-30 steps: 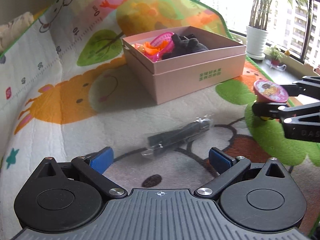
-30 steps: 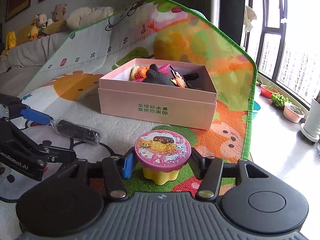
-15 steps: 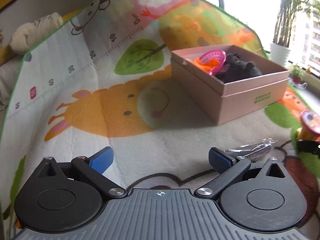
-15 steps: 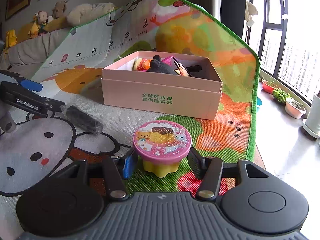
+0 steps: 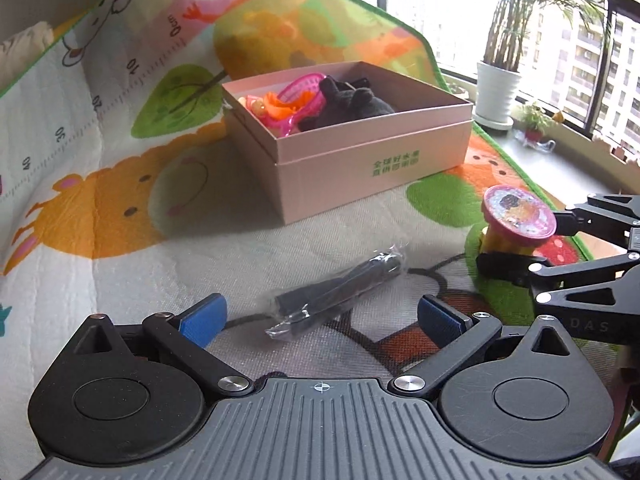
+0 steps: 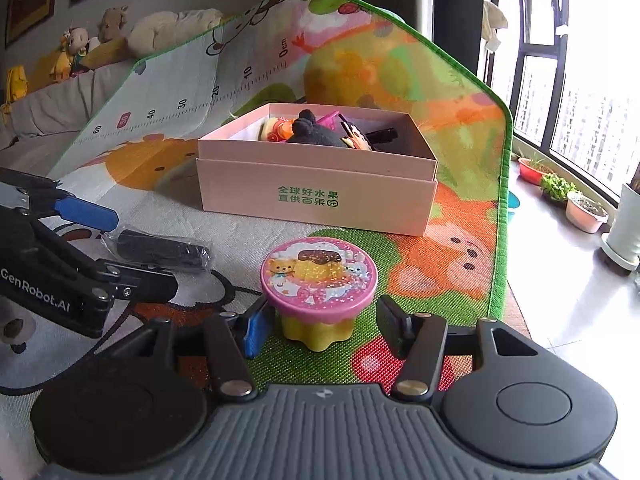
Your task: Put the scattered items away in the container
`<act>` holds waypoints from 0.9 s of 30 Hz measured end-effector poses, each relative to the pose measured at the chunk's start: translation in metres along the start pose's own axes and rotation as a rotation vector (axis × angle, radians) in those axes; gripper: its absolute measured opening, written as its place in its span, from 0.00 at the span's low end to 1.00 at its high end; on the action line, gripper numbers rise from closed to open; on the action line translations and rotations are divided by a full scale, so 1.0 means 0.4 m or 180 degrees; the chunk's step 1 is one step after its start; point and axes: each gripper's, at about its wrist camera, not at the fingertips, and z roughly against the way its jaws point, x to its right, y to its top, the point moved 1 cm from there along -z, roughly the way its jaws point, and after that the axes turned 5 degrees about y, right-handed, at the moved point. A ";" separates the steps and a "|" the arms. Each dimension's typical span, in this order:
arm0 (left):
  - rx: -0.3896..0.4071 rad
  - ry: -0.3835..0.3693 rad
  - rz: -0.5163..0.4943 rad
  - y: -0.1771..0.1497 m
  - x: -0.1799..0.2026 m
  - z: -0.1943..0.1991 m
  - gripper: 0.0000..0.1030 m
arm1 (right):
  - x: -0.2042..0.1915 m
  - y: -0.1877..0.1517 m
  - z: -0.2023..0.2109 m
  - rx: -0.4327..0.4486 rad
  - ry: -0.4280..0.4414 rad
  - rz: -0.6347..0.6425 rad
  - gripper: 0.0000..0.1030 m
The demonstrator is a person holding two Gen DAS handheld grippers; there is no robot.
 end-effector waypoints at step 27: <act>-0.0031 0.0226 -0.0280 0.008 -0.159 -0.035 1.00 | 0.000 -0.002 0.003 0.0041 -0.0032 -0.0012 0.68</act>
